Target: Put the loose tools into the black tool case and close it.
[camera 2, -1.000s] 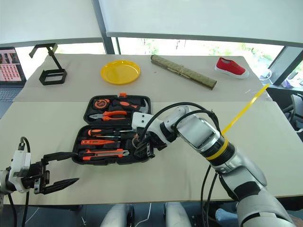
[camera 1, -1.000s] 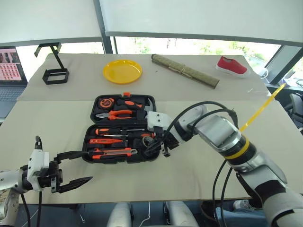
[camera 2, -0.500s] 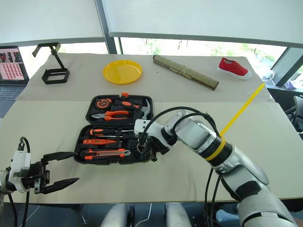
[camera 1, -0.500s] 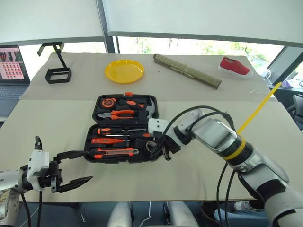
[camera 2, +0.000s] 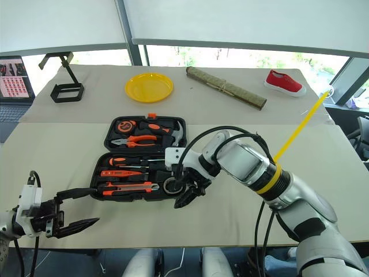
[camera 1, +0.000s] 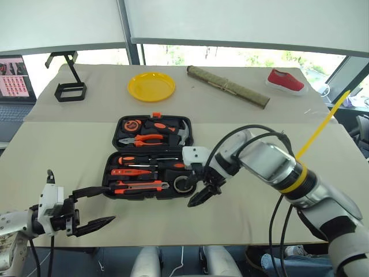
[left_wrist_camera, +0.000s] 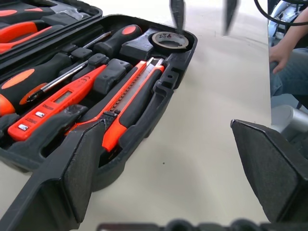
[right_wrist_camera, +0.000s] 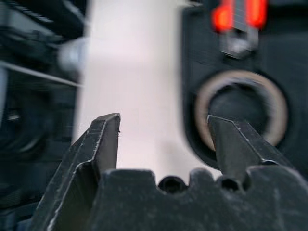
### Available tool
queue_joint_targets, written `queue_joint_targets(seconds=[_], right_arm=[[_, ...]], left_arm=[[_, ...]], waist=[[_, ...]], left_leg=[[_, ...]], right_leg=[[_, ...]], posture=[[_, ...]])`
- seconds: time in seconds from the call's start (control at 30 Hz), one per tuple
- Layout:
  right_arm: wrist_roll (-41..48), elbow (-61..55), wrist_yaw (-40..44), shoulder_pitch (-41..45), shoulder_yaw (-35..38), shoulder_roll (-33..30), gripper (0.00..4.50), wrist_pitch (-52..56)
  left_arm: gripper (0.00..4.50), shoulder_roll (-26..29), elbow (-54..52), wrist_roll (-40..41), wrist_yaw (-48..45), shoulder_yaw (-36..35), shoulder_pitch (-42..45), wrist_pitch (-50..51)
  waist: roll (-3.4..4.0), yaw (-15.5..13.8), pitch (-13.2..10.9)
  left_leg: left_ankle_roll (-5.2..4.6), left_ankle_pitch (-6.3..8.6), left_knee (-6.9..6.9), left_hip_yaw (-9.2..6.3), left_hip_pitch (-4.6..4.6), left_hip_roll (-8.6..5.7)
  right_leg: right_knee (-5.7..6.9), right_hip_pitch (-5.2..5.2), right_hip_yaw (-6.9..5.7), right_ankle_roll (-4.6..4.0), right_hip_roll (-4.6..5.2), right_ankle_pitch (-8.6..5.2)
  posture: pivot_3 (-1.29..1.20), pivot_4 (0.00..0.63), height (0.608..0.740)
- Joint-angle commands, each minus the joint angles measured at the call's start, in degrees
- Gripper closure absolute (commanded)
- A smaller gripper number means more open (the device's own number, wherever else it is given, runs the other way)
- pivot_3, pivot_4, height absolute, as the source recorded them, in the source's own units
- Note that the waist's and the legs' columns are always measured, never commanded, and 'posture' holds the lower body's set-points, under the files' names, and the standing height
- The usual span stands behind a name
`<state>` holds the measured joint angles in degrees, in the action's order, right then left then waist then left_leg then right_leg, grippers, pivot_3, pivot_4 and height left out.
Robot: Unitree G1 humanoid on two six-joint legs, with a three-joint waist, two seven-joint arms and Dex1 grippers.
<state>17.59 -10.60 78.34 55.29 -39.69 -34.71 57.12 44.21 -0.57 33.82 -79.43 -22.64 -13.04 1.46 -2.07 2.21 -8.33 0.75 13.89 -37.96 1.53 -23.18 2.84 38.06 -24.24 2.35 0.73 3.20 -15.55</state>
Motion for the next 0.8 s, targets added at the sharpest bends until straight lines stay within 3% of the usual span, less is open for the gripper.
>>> queue_joint_targets(seconds=[0.03,0.13,0.23,0.27,0.3,0.47,0.57,0.67,0.8], right_arm=[[4.13,0.66,2.61,-0.17,8.18,-2.40,1.30,-2.71],[3.03,3.50,0.45,-2.98,11.85,-3.71,1.30,-7.66],[-2.46,10.46,-7.55,-7.17,16.48,-3.82,2.01,-19.01],[-3.78,12.12,-9.29,-8.27,17.39,-3.89,2.29,-21.88],[-4.71,13.63,-10.77,-9.22,18.37,-3.58,2.67,-24.84],[-9.57,21.28,-21.22,-13.13,21.87,0.38,4.39,-34.32],[-12.41,27.95,-27.81,-13.52,22.71,5.32,4.50,-40.68],[-13.75,32.45,-29.32,-11.92,23.05,8.29,4.50,-42.76],[-14.80,35.92,-28.33,-10.45,22.20,10.99,4.50,-45.15]], left_arm=[[0.00,-0.55,-0.56,1.22,6.92,-3.88,1.62,2.78],[0.00,-1.31,0.72,2.33,11.97,-5.98,3.41,5.80],[0.00,-1.95,5.28,-0.77,20.01,-7.20,7.56,6.16],[0.53,-2.07,6.40,-1.65,22.28,-7.17,8.87,6.56],[0.65,-2.20,7.24,-2.40,24.25,-7.00,10.08,6.86],[2.40,-3.41,11.30,-6.26,33.61,-3.85,18.40,9.30],[3.38,-4.75,14.81,-10.77,36.36,2.33,26.11,10.25],[4.47,-4.88,15.59,-12.48,35.23,6.27,29.26,11.95],[4.47,-4.60,17.69,-14.61,33.80,10.79,32.23,14.44]], waist=[[-0.01,-0.11,0.00],[-0.01,-0.22,0.00],[-0.04,-0.60,0.01],[-0.04,-0.69,0.01],[-0.04,-0.76,0.01],[-0.05,-0.99,0.01],[-0.06,-1.23,0.01],[-0.06,-1.19,0.01],[-0.05,-0.88,0.01]], left_leg=[[0.00,0.00,0.00,-0.05,0.00,0.00],[0.00,0.00,0.00,-0.09,0.01,-0.02],[0.00,0.00,0.00,-0.07,0.02,-0.04],[0.00,0.00,-0.01,-0.02,0.02,-0.04],[0.01,-0.01,-0.03,0.04,0.00,-0.06],[0.02,-0.01,-0.03,0.18,-0.01,-0.05],[0.02,-0.01,-0.03,0.20,0.02,-0.06],[0.07,-0.04,-0.03,0.25,-0.05,-0.11],[0.07,-0.04,-0.03,0.29,-0.12,-0.10]], right_leg=[[0.00,0.01,0.00,0.00,0.00,0.00],[-0.02,0.03,-0.01,0.00,0.03,0.00],[-0.03,0.07,-0.03,0.00,0.05,0.00],[-0.02,0.06,-0.03,0.01,0.04,0.00],[0.00,0.04,-0.02,0.01,0.04,0.00],[0.03,0.00,0.01,0.01,0.02,0.01],[0.03,0.06,0.01,0.00,0.01,0.02],[0.03,0.01,0.04,0.05,0.04,0.05],[0.03,-0.02,0.06,0.09,0.04,0.07]], posture=[[0.00,0.150,0.740],[0.00,0.150,0.740],[0.00,0.150,0.740],[0.00,0.150,0.740],[0.00,0.150,0.740],[0.00,0.150,0.740],[0.00,0.150,0.740],[0.00,0.150,0.740],[0.00,0.150,0.740]])
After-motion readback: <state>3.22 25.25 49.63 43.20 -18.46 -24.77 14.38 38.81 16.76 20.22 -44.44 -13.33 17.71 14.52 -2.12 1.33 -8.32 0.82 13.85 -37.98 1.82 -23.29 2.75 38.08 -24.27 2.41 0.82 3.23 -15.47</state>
